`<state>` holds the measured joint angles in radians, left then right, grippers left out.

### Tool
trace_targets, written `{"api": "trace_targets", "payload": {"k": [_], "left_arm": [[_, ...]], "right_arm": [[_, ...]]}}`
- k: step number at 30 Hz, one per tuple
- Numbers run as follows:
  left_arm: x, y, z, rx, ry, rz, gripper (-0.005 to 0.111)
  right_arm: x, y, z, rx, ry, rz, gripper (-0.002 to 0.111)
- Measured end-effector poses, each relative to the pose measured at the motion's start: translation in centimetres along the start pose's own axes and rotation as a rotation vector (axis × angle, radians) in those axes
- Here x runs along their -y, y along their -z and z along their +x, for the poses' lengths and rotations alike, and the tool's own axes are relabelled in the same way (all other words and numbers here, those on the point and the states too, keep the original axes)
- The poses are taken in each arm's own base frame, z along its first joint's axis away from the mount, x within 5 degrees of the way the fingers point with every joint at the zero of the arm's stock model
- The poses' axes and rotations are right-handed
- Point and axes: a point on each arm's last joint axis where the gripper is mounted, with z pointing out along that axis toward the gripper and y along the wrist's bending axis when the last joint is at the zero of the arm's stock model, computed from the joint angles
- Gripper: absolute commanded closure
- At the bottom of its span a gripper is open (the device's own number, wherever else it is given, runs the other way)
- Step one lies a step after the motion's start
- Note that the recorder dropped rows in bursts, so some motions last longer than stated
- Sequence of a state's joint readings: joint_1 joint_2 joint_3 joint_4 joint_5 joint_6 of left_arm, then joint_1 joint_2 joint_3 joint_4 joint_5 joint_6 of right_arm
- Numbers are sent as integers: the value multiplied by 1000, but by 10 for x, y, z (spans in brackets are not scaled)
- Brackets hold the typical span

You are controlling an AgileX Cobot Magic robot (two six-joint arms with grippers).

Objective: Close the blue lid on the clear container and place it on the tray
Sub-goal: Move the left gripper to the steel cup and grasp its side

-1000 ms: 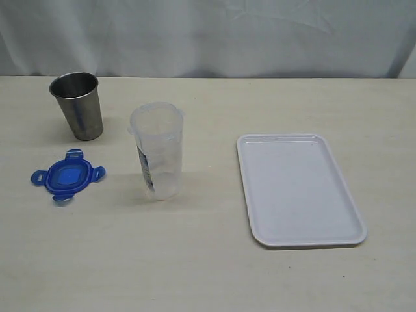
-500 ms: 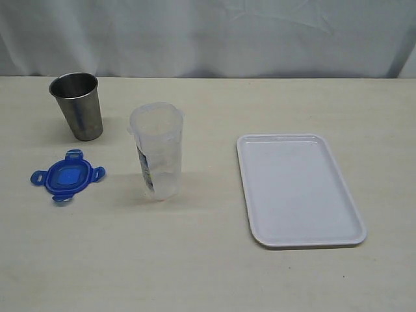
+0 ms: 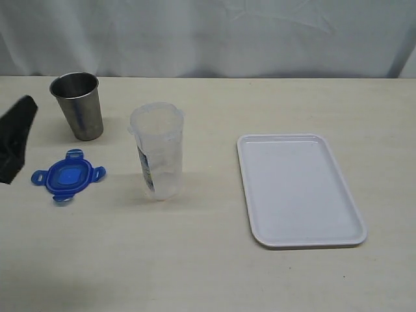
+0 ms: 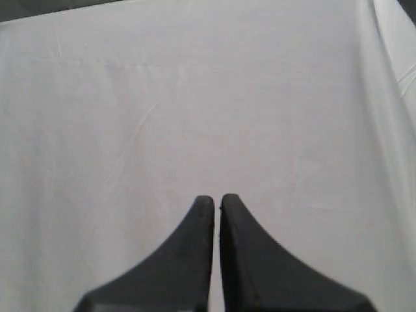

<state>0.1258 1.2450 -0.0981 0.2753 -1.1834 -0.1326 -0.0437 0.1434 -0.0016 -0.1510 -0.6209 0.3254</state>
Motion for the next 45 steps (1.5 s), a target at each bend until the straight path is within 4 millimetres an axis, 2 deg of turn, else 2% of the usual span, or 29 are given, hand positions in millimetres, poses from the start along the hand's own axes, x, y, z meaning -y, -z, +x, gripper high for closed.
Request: {"api": "trace_targets", "payload": {"k": [3,10,16,30,36,45], "left_arm": [[-7,-25,34,-156,17,1,12],[-23,-97,75,-218,12,47,12],[-33,-131,115,-261,-42,59,12],[-46,-166,148,-249,-63,29,12],[-48,-175,153,-236,-67,26,12],[-56,-175,153,-235,-83,-59,12]], "right_arm": [[2,-7,9,-68,-10,12,104],[2,-9,9,-67,-11,6,104],[2,-9,9,-67,-11,6,104],[2,-9,9,-67,-11,6,104],[2,-9,9,-67,-11,6,104],[2,-9,9,-68,-10,2,104]]}}
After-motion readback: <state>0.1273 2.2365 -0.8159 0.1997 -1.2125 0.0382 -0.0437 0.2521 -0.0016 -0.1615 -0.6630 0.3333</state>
